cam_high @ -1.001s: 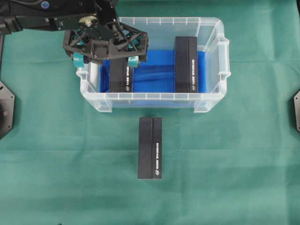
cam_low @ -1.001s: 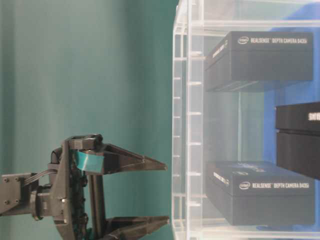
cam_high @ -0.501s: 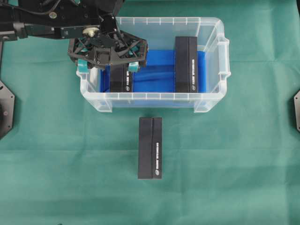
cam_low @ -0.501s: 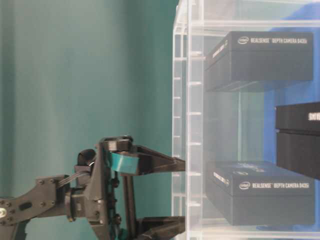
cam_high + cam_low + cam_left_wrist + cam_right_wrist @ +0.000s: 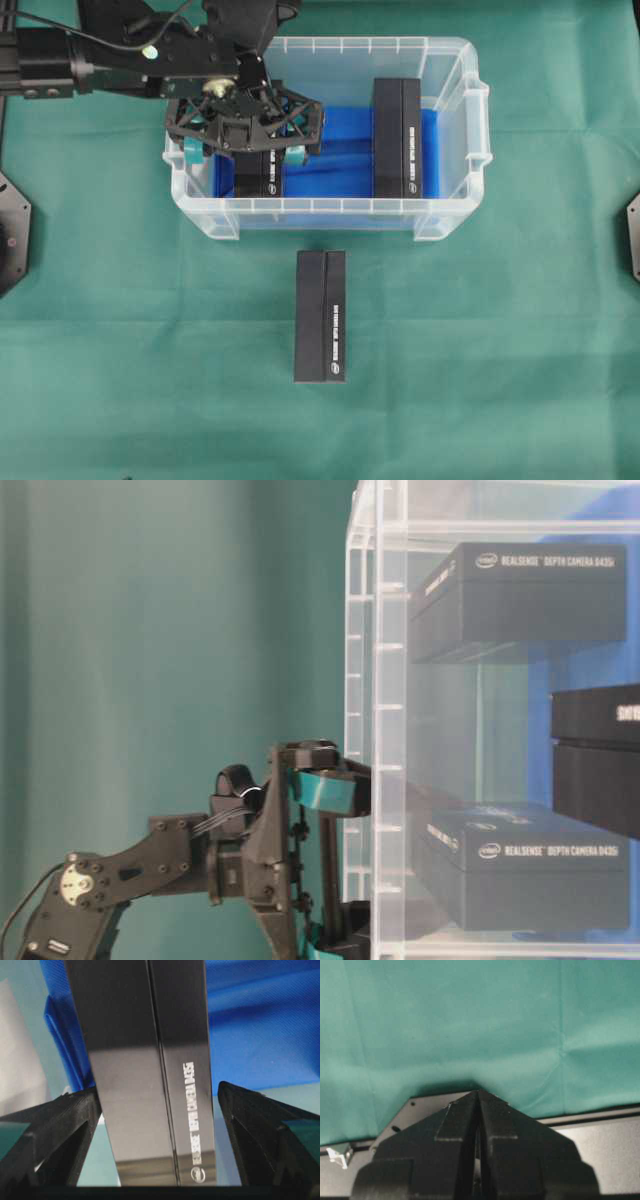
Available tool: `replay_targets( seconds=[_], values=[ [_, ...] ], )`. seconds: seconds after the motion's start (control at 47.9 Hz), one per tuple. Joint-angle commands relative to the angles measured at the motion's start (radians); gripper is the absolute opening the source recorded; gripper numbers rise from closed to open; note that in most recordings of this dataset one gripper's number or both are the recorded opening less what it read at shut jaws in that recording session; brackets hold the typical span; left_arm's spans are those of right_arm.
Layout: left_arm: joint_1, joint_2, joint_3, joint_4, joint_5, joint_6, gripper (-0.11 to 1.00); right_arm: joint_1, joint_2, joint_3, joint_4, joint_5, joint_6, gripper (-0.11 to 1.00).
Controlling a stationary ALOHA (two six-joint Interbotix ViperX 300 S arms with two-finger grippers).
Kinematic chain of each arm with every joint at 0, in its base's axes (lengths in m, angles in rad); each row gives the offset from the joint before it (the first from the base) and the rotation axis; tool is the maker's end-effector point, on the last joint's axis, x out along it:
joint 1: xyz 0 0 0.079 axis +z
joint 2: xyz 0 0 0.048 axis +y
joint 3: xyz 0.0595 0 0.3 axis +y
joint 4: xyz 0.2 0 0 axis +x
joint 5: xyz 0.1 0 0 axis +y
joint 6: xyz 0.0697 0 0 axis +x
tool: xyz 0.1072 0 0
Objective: Take the box out of the case with the left arm.
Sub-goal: 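Lower the left gripper around the left box and close it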
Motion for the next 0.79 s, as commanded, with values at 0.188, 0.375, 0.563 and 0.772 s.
replay_targets(
  seconds=[0.188,0.375,0.563,0.772],
  values=[
    [0.015,0.0,0.015,0.002,-0.048,-0.003,0.91,-0.002,0.003,-0.012,0.002,-0.002,0.0,0.0],
    [0.017,0.012,0.015,0.002,-0.061,-0.006,0.91,-0.002,0.003,-0.012,0.002,-0.002,0.0,0.0],
    [0.017,0.012,0.014,0.002,-0.061,-0.009,0.9,-0.002,0.003,-0.012,0.002,-0.002,-0.002,0.0],
    [0.017,0.012,0.009,0.0,-0.083,-0.034,0.62,-0.002,0.003,-0.014,0.002,-0.002,-0.002,0.0]
  ],
)
